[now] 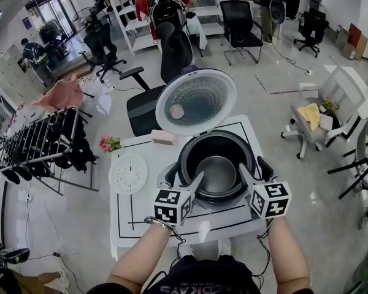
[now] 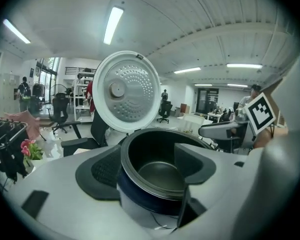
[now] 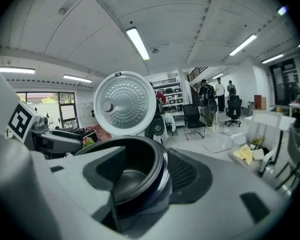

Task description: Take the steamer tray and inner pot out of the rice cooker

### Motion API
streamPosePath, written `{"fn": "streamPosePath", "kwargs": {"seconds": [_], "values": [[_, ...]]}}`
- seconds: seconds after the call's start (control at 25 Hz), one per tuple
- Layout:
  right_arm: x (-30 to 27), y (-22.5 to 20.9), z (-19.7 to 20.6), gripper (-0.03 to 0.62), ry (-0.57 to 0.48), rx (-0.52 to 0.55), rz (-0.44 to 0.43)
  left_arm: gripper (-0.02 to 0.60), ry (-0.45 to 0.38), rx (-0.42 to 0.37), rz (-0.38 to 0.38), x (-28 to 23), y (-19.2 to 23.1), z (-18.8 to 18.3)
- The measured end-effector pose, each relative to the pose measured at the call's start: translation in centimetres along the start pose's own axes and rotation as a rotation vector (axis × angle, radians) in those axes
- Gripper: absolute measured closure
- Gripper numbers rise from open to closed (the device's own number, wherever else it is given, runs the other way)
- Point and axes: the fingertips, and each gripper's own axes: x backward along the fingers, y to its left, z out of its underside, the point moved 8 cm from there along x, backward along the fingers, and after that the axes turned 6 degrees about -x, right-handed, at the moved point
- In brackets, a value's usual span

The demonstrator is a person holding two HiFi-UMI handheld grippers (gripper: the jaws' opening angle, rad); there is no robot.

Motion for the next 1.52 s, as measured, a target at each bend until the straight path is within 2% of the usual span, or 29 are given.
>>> {"fn": "streamPosePath", "kwargs": {"seconds": [0.48,0.8,0.96,1.2,1.32,1.52], "values": [[-2.9,-1.9,1.5,0.349,0.104,-0.021,-0.046,0.258,0.076,0.059,-0.137,-1.9,0.5,2.3],[-3.8,-1.7,1.1,0.35,0.139,0.042,-0.059,0.258,0.103,0.051,-0.213,-2.8,-0.1,2.8],[-4.1,-1.2,1.2,0.367,0.158,0.118,-0.012,0.259,0.109,0.019,-0.277,-2.7,-0.2,2.8],[-4.1,-0.9,1.3,0.388,0.154,0.168,0.043,0.295,0.114,-0.008,-0.341,-2.9,-0.6,2.8],[-4.3,-0.8,1.4,0.424,0.152,0.162,0.06,0.327,0.125,-0.015,-0.355,-3.1,-0.9,2.8],[-4.5,-1.4,1.1,0.462,0.136,0.079,0.08,0.334,0.137,-0.02,-0.365,-3.4,-0.9,3.2]]}}
